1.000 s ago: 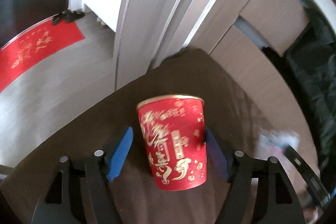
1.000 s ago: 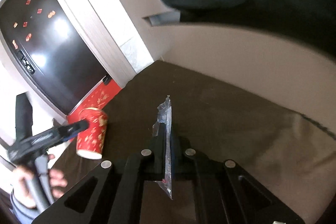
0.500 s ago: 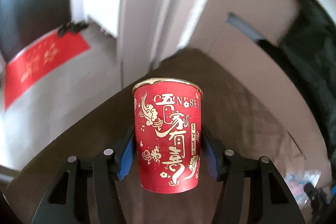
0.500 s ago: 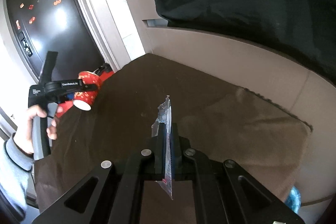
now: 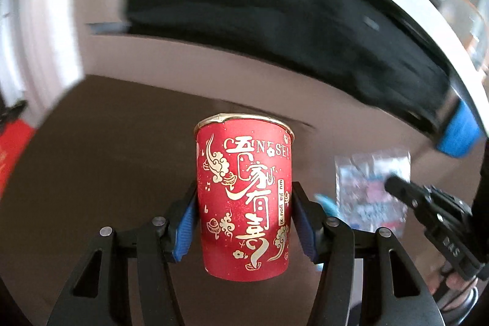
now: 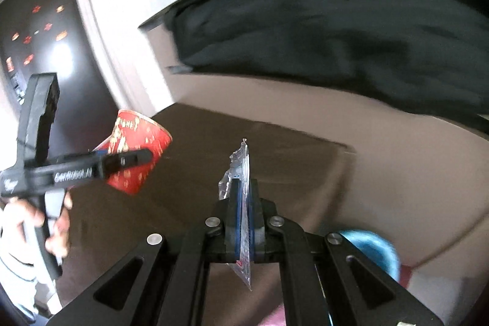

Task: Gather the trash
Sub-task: 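Carry both items over the blue bin and open both tools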

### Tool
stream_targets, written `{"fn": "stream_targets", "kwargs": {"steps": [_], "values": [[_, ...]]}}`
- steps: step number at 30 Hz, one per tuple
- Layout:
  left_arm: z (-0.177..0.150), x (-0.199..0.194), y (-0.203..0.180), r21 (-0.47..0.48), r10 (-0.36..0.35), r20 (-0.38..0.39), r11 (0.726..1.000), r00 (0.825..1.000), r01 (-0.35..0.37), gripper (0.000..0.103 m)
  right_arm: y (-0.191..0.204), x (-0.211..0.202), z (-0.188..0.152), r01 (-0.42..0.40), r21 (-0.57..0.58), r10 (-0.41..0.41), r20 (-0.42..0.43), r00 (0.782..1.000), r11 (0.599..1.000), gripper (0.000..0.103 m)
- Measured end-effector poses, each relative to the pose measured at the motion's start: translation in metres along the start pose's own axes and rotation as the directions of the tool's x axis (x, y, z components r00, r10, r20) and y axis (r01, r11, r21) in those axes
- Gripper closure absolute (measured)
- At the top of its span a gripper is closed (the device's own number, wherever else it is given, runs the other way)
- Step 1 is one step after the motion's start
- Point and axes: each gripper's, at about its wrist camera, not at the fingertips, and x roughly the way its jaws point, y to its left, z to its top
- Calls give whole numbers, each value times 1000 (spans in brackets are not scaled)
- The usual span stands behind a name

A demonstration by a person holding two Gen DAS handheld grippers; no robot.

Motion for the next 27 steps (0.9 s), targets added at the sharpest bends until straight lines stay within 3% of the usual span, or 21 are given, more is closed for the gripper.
{"fn": "stream_targets", "kwargs": {"steps": [7,13,16,19,27], "values": [[-29,50,-103,86,-98,-119,990,988,108,46,-79,-60,-31,148,91,-149,7,989,985,99],[-63,106,-164,128,-119,-262,979,958,156,46,-140,-70,-69,212,189,-207,-44,977,959,99],[-78,133,-177,138,-107,-327,978,939,159,46,-169,-62,-90,229,238,-216,-79,973,944,99],[-94,164,-180,139,-86,-409,978,909,155,46,-193,-46,-110,238,291,-209,-126,970,927,99],[-117,234,-183,153,6,-526,984,850,88,46,-229,6,-155,256,363,-172,-249,953,896,99]]}}
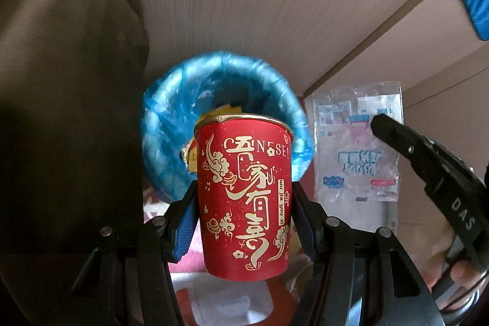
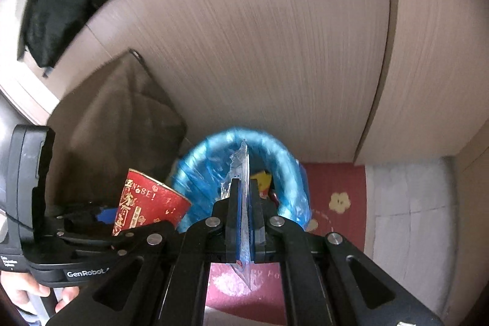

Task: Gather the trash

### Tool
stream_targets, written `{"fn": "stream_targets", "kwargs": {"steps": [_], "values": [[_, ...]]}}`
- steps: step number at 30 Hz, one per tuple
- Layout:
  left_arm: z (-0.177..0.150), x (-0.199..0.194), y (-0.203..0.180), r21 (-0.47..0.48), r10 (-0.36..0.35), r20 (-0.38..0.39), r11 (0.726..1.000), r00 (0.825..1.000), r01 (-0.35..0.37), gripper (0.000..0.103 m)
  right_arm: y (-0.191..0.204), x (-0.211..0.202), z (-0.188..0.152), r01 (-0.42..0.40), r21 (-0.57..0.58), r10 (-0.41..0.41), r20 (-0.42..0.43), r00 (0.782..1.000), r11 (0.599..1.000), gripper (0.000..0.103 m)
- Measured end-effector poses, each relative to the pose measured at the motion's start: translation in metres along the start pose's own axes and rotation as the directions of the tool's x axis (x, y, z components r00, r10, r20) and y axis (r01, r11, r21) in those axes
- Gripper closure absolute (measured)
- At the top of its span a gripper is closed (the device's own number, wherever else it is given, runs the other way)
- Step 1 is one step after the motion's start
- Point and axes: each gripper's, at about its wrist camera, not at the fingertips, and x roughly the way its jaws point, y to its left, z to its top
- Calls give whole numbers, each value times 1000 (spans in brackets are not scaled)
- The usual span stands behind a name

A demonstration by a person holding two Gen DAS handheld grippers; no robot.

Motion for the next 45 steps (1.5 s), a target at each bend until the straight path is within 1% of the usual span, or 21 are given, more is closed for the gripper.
{"fn": "stream_targets", "kwargs": {"steps": [7,12,17,22,27,34,37,38,42,45], "values": [[16,27,8,6,81,-57,997,995,-81,46,-8,43,-8,-7,15,9,-77,997,1000,99],[20,38,15,-9,107,-73,994,992,-107,45,-5,56,-8,-7,10,8,-99,995,1000,99],[20,41,19,-25,95,-82,995,992,-97,44,-2,61,-9,-7,-1,7,-114,993,1000,97],[27,36,24,-60,59,-35,996,998,-61,42,0,65,-9,-24,-5,23,-124,992,1000,96],[31,30,24,-49,79,-10,996,997,-79,42,0,66,-10,-41,11,42,-126,991,999,95],[31,28,25,-45,83,-14,996,996,-83,42,1,65,-9,-39,5,39,-128,991,999,94],[31,25,24,-47,75,-11,996,997,-75,42,1,65,-9,-37,4,38,-128,991,999,89],[31,25,24,-48,67,-8,997,998,-68,42,1,65,-9,-38,6,38,-129,991,999,86],[29,16,21,-43,56,12,998,998,-56,42,2,63,-10,-49,12,50,-129,990,999,85],[25,3,18,-41,32,37,999,999,-31,42,0,60,-10,-40,13,42,-126,991,999,85]]}}
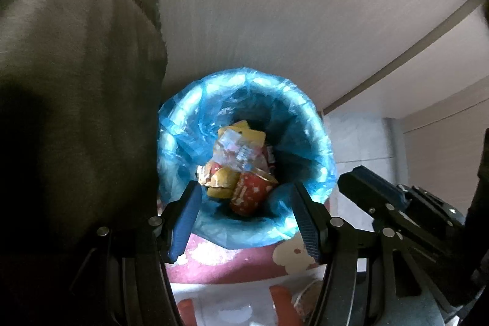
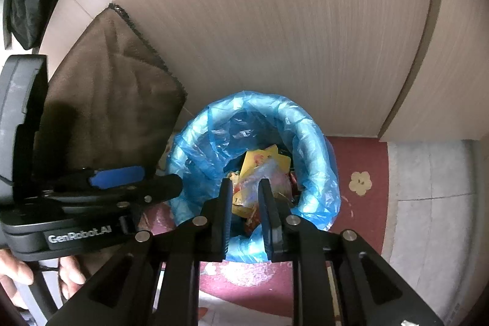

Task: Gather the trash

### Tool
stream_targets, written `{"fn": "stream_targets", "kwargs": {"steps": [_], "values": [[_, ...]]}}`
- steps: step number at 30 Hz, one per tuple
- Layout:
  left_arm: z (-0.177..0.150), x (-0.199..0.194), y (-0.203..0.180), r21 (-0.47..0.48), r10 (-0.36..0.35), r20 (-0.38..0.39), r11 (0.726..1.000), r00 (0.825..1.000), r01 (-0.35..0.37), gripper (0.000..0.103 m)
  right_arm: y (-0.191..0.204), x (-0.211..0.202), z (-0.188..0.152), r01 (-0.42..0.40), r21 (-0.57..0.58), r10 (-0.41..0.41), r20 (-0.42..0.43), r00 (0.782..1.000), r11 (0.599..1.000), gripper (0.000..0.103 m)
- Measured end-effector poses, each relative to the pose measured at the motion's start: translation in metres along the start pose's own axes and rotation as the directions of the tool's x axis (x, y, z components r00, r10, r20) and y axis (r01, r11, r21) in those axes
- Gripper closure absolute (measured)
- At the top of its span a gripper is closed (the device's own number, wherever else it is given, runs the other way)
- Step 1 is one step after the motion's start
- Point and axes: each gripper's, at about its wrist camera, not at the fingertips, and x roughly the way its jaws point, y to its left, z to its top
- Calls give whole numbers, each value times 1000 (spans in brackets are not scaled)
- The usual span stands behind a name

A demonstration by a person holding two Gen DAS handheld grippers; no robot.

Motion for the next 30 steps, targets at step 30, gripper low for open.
{"fn": "stream_targets", "kwargs": {"steps": [30], "values": [[-345,-325,27,103,25,688,986,725,-132,42,168,-308,-250,210,-143,-103,536,838,967,75]]}}
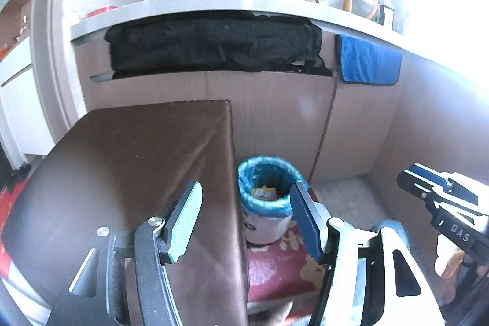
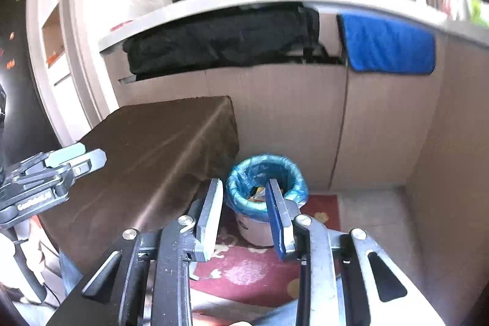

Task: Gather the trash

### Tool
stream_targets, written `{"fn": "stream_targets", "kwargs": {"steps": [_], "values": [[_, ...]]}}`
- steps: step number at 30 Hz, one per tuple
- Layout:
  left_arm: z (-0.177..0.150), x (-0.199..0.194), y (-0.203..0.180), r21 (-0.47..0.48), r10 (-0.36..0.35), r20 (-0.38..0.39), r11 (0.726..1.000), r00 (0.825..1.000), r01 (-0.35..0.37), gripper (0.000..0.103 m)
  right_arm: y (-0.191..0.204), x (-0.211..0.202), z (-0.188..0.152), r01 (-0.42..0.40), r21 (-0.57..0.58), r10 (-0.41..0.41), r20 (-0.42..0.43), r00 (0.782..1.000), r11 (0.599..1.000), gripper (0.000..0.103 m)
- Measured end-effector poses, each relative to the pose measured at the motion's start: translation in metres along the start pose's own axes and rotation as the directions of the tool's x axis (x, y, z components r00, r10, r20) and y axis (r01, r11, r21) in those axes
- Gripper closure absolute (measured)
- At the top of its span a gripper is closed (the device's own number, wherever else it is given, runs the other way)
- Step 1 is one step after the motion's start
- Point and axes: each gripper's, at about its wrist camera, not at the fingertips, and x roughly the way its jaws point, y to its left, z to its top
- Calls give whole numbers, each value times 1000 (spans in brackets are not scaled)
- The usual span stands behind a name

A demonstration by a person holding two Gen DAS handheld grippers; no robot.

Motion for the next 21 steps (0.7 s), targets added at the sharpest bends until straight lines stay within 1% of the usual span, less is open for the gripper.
{"fn": "stream_targets", "kwargs": {"steps": [1,3,4,6,7,10,12,16,18,21], "values": [[-5,-8,-1,3,16,19,1000,1000,-16,42,6,-9,-4,9,-12,-9,12,1000,1000,74],[-11,-16,-1,2,56,42,998,998,-56,42,16,-24,-12,13,-31,-12,33,999,999,65],[-13,-19,0,-8,97,46,995,994,-97,42,22,-30,-16,13,-48,-11,45,999,999,63],[-17,-24,2,-14,152,39,988,988,-152,42,30,-40,-23,25,-71,-21,63,998,997,63],[-19,-26,4,-23,169,36,985,985,-168,42,34,-43,-26,31,-83,-25,70,997,996,63],[-24,-36,12,-60,161,43,986,986,-158,42,46,-49,-34,27,-119,-19,70,997,992,63],[-26,-43,11,-48,193,58,981,980,-190,42,52,-55,-38,28,-136,-18,76,997,990,63],[-32,-50,14,-47,227,67,973,972,-224,42,50,-61,-37,32,-112,-20,100,995,993,63],[-32,-51,15,-51,249,68,968,966,-246,42,50,-62,-37,30,-101,-20,100,995,994,63],[-32,-54,20,-70,265,62,963,962,-260,42,51,-63,-38,29,-89,-20,97,995,996,63]]}}
